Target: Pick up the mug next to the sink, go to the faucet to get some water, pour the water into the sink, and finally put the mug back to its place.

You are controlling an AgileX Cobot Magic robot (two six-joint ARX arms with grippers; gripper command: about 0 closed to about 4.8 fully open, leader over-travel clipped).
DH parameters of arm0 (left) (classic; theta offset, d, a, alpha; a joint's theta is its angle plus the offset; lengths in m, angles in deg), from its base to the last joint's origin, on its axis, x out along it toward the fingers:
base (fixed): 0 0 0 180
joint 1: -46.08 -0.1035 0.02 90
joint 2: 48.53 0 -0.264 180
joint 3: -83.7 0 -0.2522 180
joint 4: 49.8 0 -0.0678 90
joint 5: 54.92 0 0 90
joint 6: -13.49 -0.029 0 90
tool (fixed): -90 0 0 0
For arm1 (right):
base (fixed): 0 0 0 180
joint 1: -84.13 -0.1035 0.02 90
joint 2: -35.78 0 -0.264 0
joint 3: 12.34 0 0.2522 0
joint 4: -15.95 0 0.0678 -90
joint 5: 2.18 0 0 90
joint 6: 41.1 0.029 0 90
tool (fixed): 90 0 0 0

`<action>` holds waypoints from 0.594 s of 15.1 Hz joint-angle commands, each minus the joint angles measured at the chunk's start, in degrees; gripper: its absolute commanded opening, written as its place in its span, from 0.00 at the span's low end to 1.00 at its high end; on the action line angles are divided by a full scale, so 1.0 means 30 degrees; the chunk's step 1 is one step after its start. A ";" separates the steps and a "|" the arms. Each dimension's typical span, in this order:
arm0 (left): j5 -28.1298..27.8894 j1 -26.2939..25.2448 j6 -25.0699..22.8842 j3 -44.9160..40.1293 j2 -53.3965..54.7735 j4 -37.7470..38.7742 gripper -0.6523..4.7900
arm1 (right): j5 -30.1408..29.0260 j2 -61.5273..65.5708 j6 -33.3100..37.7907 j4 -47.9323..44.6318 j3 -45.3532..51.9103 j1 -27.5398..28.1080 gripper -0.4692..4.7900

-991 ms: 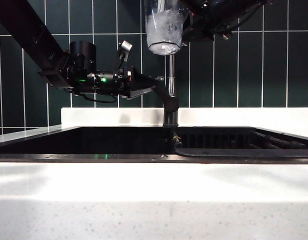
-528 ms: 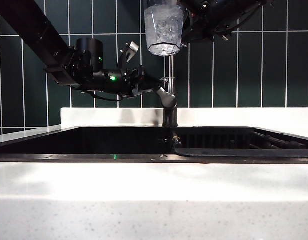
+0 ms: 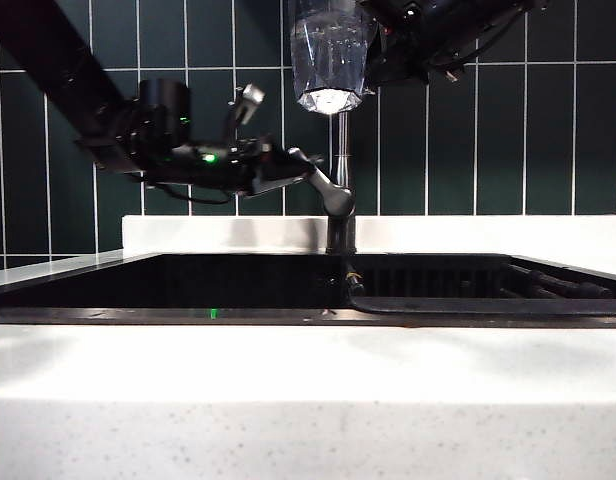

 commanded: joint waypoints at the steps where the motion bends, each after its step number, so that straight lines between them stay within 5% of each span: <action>1: 0.0954 -0.0248 0.0364 0.0036 -0.0015 -0.0146 0.63 | -0.0168 -0.0182 0.0168 -0.0758 -0.0153 -0.0036 0.08; 6: 0.2550 -0.0860 0.0787 -0.0007 -0.0022 0.0255 0.63 | -0.0168 -0.0182 0.0109 -0.0525 -0.0153 -0.0036 0.08; 9: 0.5355 -0.1523 0.1217 -0.0007 -0.0022 0.0525 0.63 | -0.0168 -0.0182 0.0073 -0.0335 -0.0153 -0.0029 0.08</action>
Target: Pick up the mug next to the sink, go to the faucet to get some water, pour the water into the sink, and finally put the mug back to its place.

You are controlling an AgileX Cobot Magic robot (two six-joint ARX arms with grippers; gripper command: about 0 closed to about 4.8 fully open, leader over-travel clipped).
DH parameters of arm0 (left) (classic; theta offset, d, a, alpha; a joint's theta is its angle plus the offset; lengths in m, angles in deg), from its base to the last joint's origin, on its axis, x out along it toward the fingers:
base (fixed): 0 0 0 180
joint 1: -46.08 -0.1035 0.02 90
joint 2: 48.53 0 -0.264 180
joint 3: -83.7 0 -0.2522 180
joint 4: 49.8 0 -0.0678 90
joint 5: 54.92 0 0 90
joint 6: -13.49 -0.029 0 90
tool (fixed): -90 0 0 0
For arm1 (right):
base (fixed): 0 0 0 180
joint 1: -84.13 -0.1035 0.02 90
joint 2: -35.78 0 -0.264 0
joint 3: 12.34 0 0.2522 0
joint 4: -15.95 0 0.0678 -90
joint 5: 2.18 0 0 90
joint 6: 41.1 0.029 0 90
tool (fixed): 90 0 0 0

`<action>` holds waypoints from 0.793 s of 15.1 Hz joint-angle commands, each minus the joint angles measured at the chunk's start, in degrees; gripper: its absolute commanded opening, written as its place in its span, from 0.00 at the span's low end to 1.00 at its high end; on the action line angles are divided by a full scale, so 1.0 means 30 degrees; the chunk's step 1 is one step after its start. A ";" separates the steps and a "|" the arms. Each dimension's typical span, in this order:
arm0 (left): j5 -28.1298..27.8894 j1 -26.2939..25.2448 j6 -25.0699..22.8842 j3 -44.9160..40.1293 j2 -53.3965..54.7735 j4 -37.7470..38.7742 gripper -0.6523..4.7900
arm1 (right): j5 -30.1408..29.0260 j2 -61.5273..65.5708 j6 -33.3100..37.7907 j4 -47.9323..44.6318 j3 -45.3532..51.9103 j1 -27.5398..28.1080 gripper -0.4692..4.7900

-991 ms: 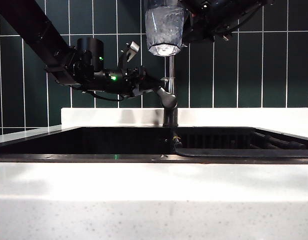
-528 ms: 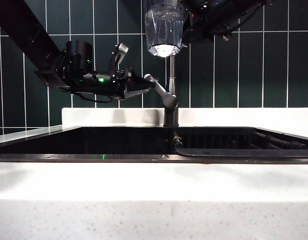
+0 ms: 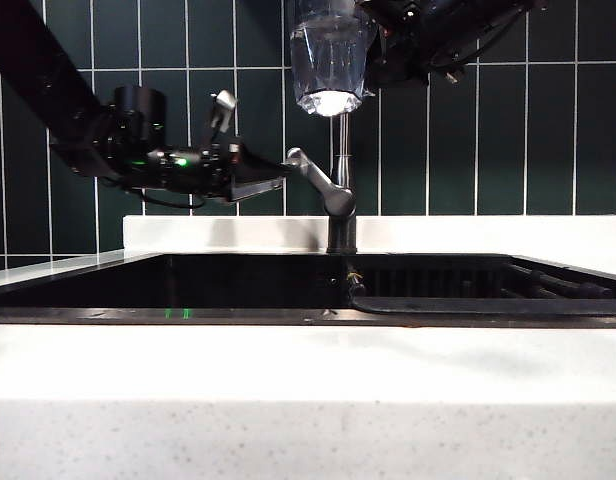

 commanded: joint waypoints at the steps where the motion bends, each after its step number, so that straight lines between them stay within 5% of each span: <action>1: 0.2878 -0.0612 0.0801 0.0044 -0.0095 0.0168 0.63 | -0.0175 -0.0182 0.0138 -0.0656 -0.0146 -0.0015 0.08; 3: 0.3089 -0.0954 0.1362 0.0022 -0.0095 0.0189 0.54 | -0.0182 -0.0182 0.0146 -0.0663 -0.0146 -0.0015 0.08; 5: 0.4211 -0.1209 0.1421 0.0022 -0.0095 0.0168 0.17 | -0.0182 -0.0182 0.0146 -0.0663 -0.0146 -0.0015 0.08; 6: 0.4517 -0.1341 0.1515 0.0022 -0.0095 0.0182 0.11 | -0.0175 -0.0182 0.0153 -0.0656 -0.0153 -0.0022 0.08; 9: 0.3825 -0.1421 0.1632 0.0007 -0.0160 0.0255 0.11 | -0.0182 -0.0182 0.0146 -0.0648 -0.0153 -0.0015 0.08; 12: 0.0131 -0.1421 0.0903 -0.0321 -0.0903 0.0415 0.11 | -0.0182 -0.0182 0.0146 -0.0568 -0.0146 -0.0015 0.08</action>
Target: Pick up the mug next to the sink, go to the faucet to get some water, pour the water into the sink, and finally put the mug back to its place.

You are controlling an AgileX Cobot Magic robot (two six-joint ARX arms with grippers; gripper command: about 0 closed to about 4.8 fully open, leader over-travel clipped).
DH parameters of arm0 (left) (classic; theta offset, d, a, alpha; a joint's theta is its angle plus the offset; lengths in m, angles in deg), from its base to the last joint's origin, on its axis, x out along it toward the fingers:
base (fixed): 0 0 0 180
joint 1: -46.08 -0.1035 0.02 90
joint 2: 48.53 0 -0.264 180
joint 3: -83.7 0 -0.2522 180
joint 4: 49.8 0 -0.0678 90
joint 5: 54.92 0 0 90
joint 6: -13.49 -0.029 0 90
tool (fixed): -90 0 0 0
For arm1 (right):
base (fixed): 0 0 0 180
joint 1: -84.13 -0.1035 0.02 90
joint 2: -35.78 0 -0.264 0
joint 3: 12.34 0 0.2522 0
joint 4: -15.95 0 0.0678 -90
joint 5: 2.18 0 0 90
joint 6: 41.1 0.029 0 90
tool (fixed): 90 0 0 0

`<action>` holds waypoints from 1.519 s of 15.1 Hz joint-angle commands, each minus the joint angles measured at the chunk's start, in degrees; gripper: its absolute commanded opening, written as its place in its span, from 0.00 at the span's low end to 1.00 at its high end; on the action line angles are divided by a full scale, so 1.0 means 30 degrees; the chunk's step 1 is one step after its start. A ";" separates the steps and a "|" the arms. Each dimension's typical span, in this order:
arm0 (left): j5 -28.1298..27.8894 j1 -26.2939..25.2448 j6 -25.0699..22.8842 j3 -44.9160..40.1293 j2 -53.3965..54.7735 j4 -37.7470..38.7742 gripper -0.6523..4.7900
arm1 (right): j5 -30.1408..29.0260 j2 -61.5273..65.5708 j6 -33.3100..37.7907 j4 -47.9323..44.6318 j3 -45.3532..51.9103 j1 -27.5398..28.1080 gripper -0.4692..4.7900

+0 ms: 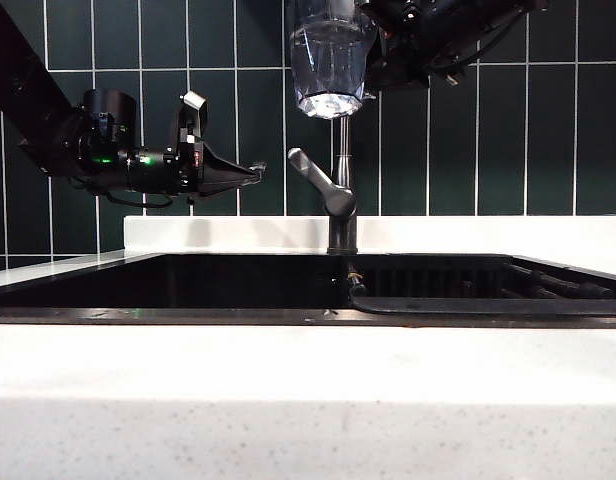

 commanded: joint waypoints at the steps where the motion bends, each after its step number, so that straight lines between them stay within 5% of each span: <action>1: -0.3825 0.0000 -0.1501 -0.0605 -0.1209 0.0291 0.11 | -0.0175 -0.0197 0.0153 -0.0743 -0.0146 -0.0015 0.08; 3: -0.7191 0.0168 -0.4976 -0.1457 -0.2499 0.2849 0.11 | -0.0182 -0.0197 0.0153 -0.0743 -0.0146 -0.0015 0.08; 5: -0.9296 0.0255 -0.6470 -0.2412 -0.3563 0.3854 0.11 | -0.0182 -0.0197 0.0153 -0.0736 -0.0146 -0.0015 0.08; 8: -1.1693 0.0270 -0.6193 -0.6885 -0.6703 0.0758 0.11 | 0.0495 -0.0291 -0.0780 -0.0561 -0.0124 -0.0015 0.08; 10: -1.2014 0.0262 -0.4605 -1.0346 -0.9231 -0.1792 0.11 | 0.0954 -0.0386 -0.1902 0.0189 -0.0117 0.0022 0.08; 15: -1.6211 0.1705 -0.4983 -1.8105 -1.6050 -0.4167 0.11 | 0.3279 -0.2579 -0.2710 -0.2069 0.2790 0.0168 0.08; 20: -2.1340 0.5683 -0.5107 -2.5806 -2.4604 -0.4131 0.11 | 0.9879 -0.5435 -0.9500 0.2098 0.4962 0.0321 0.08; 23: -2.4436 0.8131 -0.5107 -2.8290 -2.8603 -0.3912 0.11 | 1.1409 -0.5705 -1.1162 0.2849 0.4962 0.0211 0.08</action>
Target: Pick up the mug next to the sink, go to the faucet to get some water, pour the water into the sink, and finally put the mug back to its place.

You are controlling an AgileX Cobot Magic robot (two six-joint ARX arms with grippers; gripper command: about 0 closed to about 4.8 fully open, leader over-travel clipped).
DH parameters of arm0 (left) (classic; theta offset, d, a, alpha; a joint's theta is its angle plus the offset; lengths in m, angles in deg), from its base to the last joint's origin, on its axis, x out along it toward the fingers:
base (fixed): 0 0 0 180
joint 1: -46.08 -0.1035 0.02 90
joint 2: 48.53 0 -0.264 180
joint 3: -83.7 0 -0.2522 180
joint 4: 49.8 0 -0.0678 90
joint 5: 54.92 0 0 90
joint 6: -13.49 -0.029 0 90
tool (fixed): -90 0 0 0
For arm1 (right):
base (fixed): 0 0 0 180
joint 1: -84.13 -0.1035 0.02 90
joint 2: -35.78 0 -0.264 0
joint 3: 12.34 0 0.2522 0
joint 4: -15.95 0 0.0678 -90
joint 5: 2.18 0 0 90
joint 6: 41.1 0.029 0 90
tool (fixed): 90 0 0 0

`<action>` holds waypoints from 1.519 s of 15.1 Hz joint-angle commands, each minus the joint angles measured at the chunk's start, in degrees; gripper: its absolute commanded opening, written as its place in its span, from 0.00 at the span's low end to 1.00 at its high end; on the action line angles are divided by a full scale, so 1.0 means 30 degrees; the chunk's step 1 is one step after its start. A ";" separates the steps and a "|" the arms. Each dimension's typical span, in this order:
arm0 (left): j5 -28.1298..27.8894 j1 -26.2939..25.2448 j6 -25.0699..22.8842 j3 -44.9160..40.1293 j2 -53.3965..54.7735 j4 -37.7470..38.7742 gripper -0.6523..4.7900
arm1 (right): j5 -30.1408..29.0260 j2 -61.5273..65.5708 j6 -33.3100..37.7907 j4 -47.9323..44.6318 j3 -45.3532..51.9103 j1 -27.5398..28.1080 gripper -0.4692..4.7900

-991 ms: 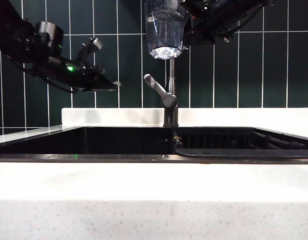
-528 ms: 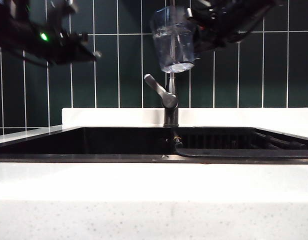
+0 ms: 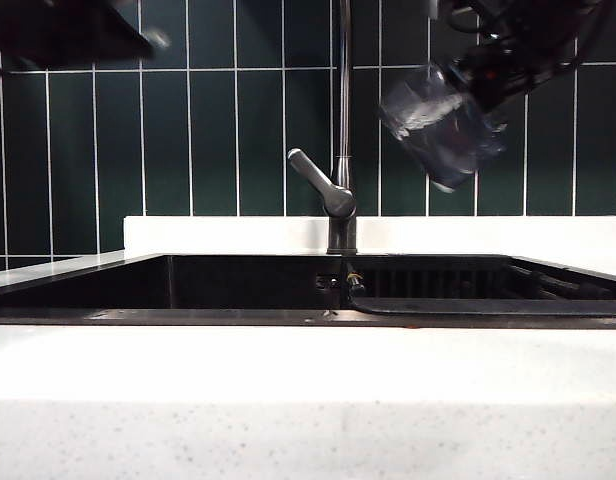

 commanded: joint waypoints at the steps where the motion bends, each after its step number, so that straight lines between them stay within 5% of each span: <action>1: -0.3854 0.2710 -0.0240 -0.1982 -0.3461 0.0401 0.11 | 0.1836 -0.0401 -0.2397 -0.0160 -0.0240 -0.0379 0.08; 5: -0.8801 0.6921 -0.1734 -0.3461 -0.6550 0.2251 0.11 | 0.3759 -0.0393 -0.5523 0.0576 -0.0240 -0.1552 0.08; 9: -1.0622 0.9617 -0.1639 -0.3927 -0.7140 0.2769 0.11 | 0.4947 -0.0386 -0.8065 0.1042 -0.0240 -0.2135 0.08; 23: -0.9020 1.0149 -0.1071 -0.6419 -0.8531 0.0831 0.11 | 0.8954 -0.0357 -1.6087 0.1355 -0.0248 -0.4167 0.08</action>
